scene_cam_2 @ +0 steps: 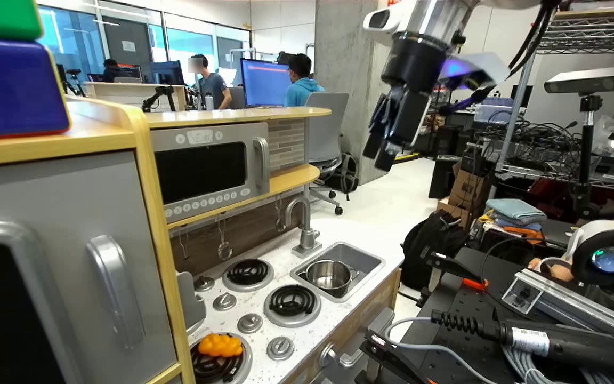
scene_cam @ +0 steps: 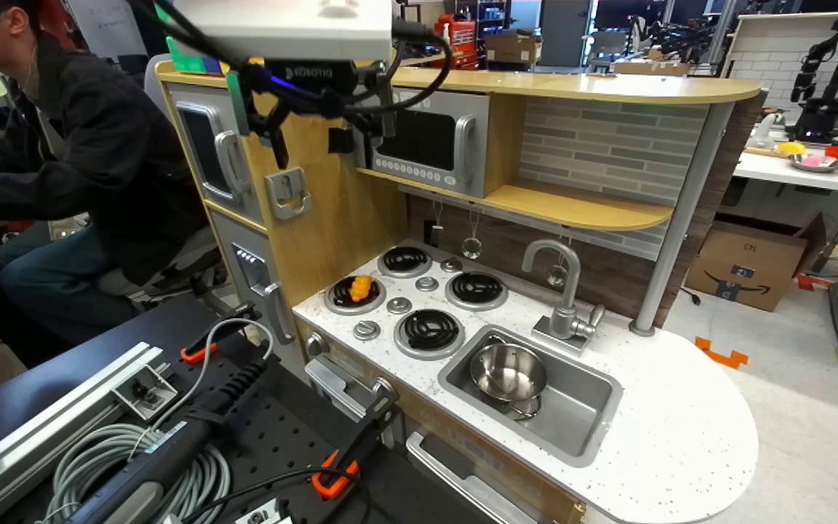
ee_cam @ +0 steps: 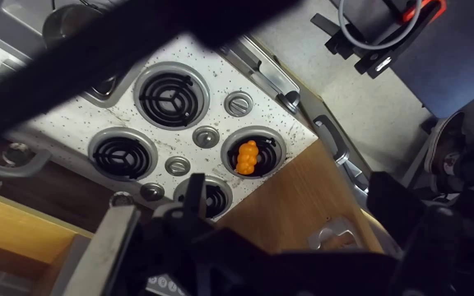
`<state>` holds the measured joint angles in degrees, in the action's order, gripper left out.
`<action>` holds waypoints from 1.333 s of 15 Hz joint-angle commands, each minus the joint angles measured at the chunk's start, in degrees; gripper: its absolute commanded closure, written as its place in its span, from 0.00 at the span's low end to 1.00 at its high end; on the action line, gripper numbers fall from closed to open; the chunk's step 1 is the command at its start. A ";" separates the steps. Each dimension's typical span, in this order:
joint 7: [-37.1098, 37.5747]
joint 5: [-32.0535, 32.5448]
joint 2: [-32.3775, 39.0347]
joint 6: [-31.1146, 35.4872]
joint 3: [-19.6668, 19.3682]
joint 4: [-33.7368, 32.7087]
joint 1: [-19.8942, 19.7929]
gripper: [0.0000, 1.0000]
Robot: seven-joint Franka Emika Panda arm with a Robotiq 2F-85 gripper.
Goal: Remove the plushie from the stove and put it in the pot
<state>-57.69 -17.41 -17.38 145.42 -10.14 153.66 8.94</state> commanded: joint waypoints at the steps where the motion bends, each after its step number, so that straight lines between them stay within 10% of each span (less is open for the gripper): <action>1: -1.53 -9.82 11.74 14.35 3.00 -0.98 6.34 0.00; 6: -2.58 -21.46 28.50 27.95 7.56 -7.88 12.75 0.00; 11: 1.26 -18.39 43.29 35.05 7.16 -17.13 13.00 0.00; 20: 0.59 -21.03 44.89 32.44 10.32 -19.30 8.75 0.00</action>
<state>-56.64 -36.34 26.89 178.64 -2.96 135.56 21.18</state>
